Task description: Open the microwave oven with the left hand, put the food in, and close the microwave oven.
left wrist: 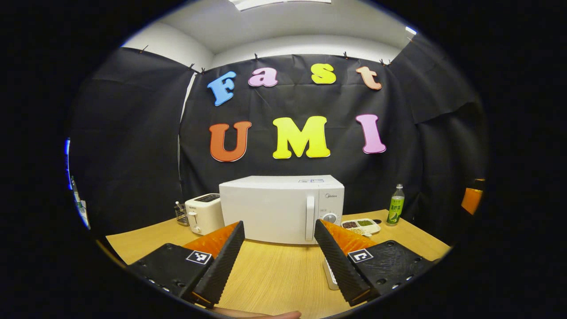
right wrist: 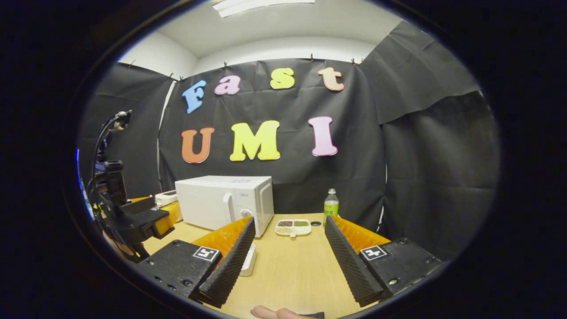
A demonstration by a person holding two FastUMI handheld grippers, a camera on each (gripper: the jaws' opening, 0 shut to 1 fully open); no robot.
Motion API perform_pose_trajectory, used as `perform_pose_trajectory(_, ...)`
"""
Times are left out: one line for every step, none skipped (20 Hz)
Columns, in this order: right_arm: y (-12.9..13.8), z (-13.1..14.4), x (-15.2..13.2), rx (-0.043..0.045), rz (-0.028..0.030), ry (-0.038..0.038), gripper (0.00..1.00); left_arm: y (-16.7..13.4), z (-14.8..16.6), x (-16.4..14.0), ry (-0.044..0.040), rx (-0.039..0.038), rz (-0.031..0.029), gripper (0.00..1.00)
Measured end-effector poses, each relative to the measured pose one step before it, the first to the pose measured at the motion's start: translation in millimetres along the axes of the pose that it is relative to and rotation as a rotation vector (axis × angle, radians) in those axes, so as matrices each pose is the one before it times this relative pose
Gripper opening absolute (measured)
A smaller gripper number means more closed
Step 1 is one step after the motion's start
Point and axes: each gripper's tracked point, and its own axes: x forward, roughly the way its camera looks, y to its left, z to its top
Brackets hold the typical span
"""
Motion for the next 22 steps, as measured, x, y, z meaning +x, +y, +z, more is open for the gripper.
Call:
perform_pose_trajectory(2.34, 4.19, -6.91, -0.00248, -0.00238, -0.01256, 0.91, 6.87, 5.26, -8.47, -0.01347, 0.00475, 0.00408, 0.96)
perform_pose_trajectory(4.14, 6.08, -8.54, -0.00098, -0.00168, -0.01681, 0.91, 8.35, 7.51, -7.71, -0.01518, 0.00927, 0.00873, 0.96)
perform_pose_trajectory(2.8, 6.24, -7.47, 0.00227, -0.00519, -0.01525, 0.92, 7.86, 8.15, -8.71, -0.02031, 0.01034, 0.00943, 0.96)
perform_pose_trajectory(1.61, 6.6, -8.3, 0.00729, -0.00729, -0.0142, 0.92, 8.7, 9.52, -9.41, -0.01959, 0.00719, 0.00987, 0.95)
perform_pose_trajectory(2.81, 6.41, -7.79, 0.01019, -0.00234, -0.01366, 0.91, 7.72, 9.27, -9.78, -0.01837, 0.00015, 0.00922, 0.96)
perform_pose_trajectory(2.68, 8.11, -8.08, 0.01071, -0.00088, -0.0117, 0.92, 8.79, 11.95, -9.33, -0.02427, -0.0045, 0.01151, 0.96)
perform_pose_trajectory(2.15, 8.82, -7.41, 0.01141, -0.00192, -0.01729, 0.92, 8.4, 13.38, -10.12, -0.0274, -0.00553, 0.00897, 0.96)
perform_pose_trajectory(0.74, 10.04, -6.51, 0.00683, -0.00528, -0.01322, 0.92, 9.37, 12.57, -9.68, -0.02816, -0.00343, 0.0095, 0.96)
perform_pose_trajectory(-0.07, 4.58, -6.51, 0.00313, -0.01015, -0.00538, 1.0, 11.46, 11.27, -10.61, -0.02662, 0.00397, 0.01889, 0.96)
perform_pose_trajectory(0.65, 4.55, -6.04, 0.00057, -0.00634, -0.00163, 1.0, 11.4, 10.41, -9.76, -0.02052, 0.01166, 0.01934, 0.96)
perform_pose_trajectory(5.4, 5.73, -5.95, 0.00312, 0.00375, -0.00814, 1.0, 9.6, 8.04, -9.09, -0.01801, 0.01641, 0.01557, 0.96)
perform_pose_trajectory(6.74, 5.96, -6.05, 0.0023, 0.00897, -0.01031, 1.0, 6.74, 4.81, -8.7, -0.00868, 0.01777, 0.00794, 0.96)
perform_pose_trajectory(4.12, 3.24, -3.67, -0.00188, 0.00698, -0.00614, 1.0, 3.49, 3.31, -9.63, -0.00997, 0.01274, -0.00112, 0.96)
perform_pose_trajectory(4.04, 1.99, -2.6, -0.00525, 0.00161, -0.00258, 0.91, 3.42, 5.07, -8.02, -0.02336, 0.00977, 0.00177, 0.95)
perform_pose_trajectory(3.55, 0.68, -0.54, -0.00581, 0.00035, -0.0045, 1.0, 4.32, 4.63, -5.14, -0.02862, 0.01013, 0.00131, 0.95)
perform_pose_trajectory(4.33, 2.03, -0.99, -0.00278, -0.00105, -0.00535, 1.0, 5.92, 7.38, -5.57, -0.04248, 0.01599, 0.00949, 0.95)
perform_pose_trajectory(4.28, 2.47, 1.18, -0.00001, 0.00077, -0.00561, 1.0, 5.86, 4.97, -2.82, -0.03756, 0.01942, 0.01013, 0.95)
perform_pose_trajectory(4.71, 1.79, 0.55, 0.00354, 0.00101, -0.0062, 1.0, 2.58, 1.71, -2.3, -0.0199, 0.01961, 0.00298, 0.95)
perform_pose_trajectory(4.0, 0.92, 0.91, 0.00455, 0.00345, -0.0055, 1.0, -2.82, -4.39, -0.12, -0.00611, 0.01333, -0.00692, 0.95)
perform_pose_trajectory(4.21, 0.88, 1.32, 0.00149, 0.00562, -0.00497, 1.0, -3.58, -4.05, 0.17, 0.00633, 0.00227, -0.01348, 0.95)
perform_pose_trajectory(1.55, -1.18, 3.2, -0.00155, 0.00058, -0.00178, 1.0, -4.31, -4.12, 1.77, 0.00732, -0.00752, -0.01694, 0.95)
perform_pose_trajectory(1.16, -0.4, 3.03, -0.00265, -0.00227, -0.00114, 1.0, -2.6, -3.28, 3.06, 0.00467, -0.00688, -0.01208, 0.95)
